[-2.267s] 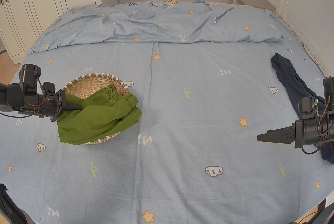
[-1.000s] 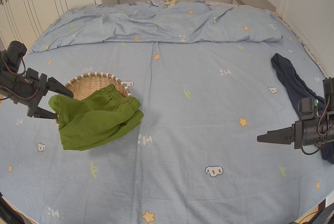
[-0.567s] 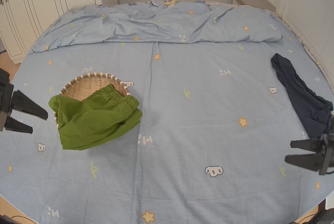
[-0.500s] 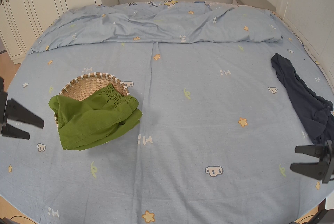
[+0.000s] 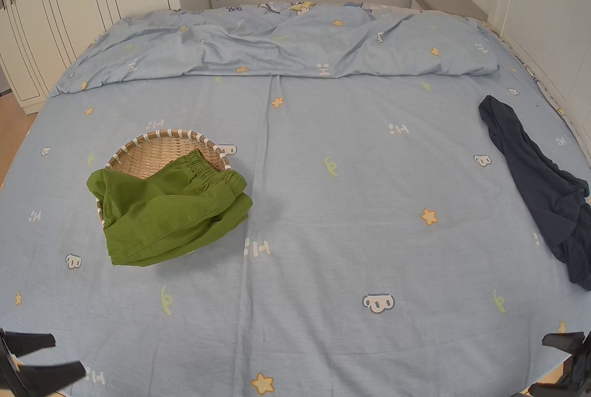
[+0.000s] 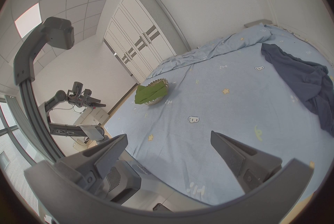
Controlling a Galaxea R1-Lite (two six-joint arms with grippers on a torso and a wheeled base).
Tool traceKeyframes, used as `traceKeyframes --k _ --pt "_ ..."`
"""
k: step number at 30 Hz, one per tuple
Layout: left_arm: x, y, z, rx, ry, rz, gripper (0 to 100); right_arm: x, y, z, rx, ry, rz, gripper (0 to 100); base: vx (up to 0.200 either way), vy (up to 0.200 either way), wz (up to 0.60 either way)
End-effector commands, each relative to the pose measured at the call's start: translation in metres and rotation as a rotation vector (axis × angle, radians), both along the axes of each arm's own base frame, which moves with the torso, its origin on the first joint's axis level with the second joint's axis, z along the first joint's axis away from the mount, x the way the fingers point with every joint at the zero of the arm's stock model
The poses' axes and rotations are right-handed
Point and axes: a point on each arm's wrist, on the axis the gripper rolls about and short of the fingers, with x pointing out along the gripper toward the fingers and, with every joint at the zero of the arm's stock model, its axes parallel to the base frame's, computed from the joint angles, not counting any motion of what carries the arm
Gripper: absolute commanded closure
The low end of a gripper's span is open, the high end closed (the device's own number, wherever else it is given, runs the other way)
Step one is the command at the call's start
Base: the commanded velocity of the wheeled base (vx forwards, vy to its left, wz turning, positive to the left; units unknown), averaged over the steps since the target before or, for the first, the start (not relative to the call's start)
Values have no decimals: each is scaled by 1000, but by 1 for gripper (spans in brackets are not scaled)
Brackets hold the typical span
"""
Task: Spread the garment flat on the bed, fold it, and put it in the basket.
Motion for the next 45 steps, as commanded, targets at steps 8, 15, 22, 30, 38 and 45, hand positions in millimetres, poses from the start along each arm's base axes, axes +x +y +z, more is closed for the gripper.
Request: traceKeyframes --k 8,15,22,30,38,45 --pt "-27 1 -100 23 -258 -152 0 -20 -4 -30 1 16 -6 0 0 0 0" --pt "-38 4 -124 125 -539 17 0 -21 -4 -31 -8 -12 -52 0 0 0 0" --pt "-22 16 -134 411 -653 510 0 -15 -12 -34 -209 -83 -417 0 0 0 0" --pt "-22 15 -135 412 -659 451 0 4 -16 -45 -203 -290 -769 0 0 0 0" --pt "-22 15 -137 394 -643 456 0 -5 -13 -48 -305 -416 -904 0 0 0 0" --pt "-21 16 -137 326 -628 513 0 -5 -10 -49 -250 -419 -750 0 0 0 0"
